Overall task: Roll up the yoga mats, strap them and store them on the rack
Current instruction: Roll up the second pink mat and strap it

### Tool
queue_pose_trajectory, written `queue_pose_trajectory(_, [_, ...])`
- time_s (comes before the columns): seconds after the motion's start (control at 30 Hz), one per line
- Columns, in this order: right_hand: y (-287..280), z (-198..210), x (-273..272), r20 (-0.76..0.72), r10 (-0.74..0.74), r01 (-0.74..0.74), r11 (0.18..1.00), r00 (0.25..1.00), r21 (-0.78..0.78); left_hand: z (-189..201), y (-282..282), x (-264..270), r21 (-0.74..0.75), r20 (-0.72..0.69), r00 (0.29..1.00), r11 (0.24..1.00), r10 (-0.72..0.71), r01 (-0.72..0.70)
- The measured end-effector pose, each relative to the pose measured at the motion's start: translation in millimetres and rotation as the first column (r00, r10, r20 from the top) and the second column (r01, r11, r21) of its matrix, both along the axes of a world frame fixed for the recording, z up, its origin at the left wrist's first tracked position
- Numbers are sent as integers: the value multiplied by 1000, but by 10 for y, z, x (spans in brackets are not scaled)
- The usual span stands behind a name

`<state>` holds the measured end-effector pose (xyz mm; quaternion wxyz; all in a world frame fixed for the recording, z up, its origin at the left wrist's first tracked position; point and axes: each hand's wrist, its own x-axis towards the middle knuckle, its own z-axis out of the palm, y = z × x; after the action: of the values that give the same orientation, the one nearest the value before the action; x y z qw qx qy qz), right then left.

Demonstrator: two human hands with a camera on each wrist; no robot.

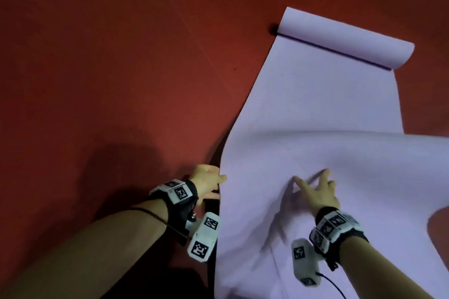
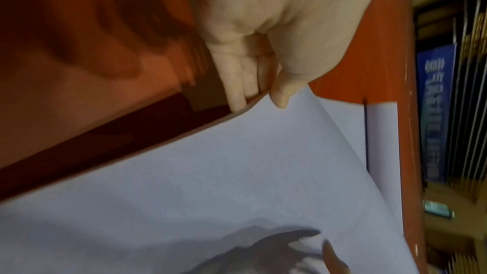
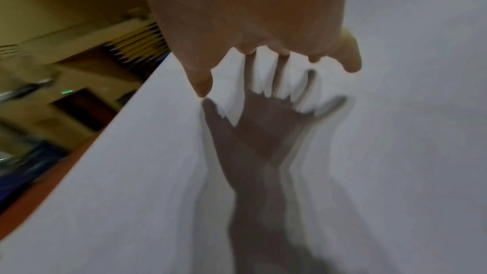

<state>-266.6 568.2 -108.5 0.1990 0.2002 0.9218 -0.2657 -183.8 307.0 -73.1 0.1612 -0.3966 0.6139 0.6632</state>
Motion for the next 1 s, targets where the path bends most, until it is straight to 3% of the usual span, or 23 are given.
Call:
queue_pose_trajectory(0.07, [-435, 153, -215, 30, 163, -160, 983, 986, -93, 47, -502, 39, -63, -44, 994, 992, 103, -106])
queue_pose_trajectory(0.2, [-1618, 295, -284, 99, 337, -265, 863, 936, -429, 273, -1708, 352, -337, -120, 968, 908, 219, -247])
queue_pose_trajectory(0.33, [-2693, 256, 45, 95, 517, -428, 786, 851, -445, 359, -2606, 969, -436, -132, 924, 816, 359, -379])
queue_pose_trajectory(0.47, [-3267, 248, 360, 112, 626, -531, 731, 772, -428, 274, -2983, 1689, -460, -139, 868, 746, 476, -482])
queue_pose_trajectory(0.63, [-3845, 200, 878, 86, 688, -534, 629, 720, -565, 35, -3411, 2515, -548, -131, 724, 559, 678, -623])
queue_pose_trajectory(0.7, [-3976, 164, 1053, 78, 736, -580, 590, 672, -561, -64, -3481, 2718, -567, -52, 709, 563, 704, -601])
queue_pose_trajectory(0.77, [-4006, 155, 1112, 37, 709, -587, 611, 704, -531, -153, -3471, 2822, -565, 5, 707, 585, 707, -581])
queue_pose_trajectory(0.87, [-3805, 201, 934, -62, 529, -504, 758, 846, -414, -235, -3423, 2843, -604, 11, 706, 568, 708, -560])
queue_pose_trajectory(1.0, [-3255, 318, 568, -189, 295, -333, 917, 937, -221, -389, -3468, 2802, -493, 28, 770, 679, 637, -544])
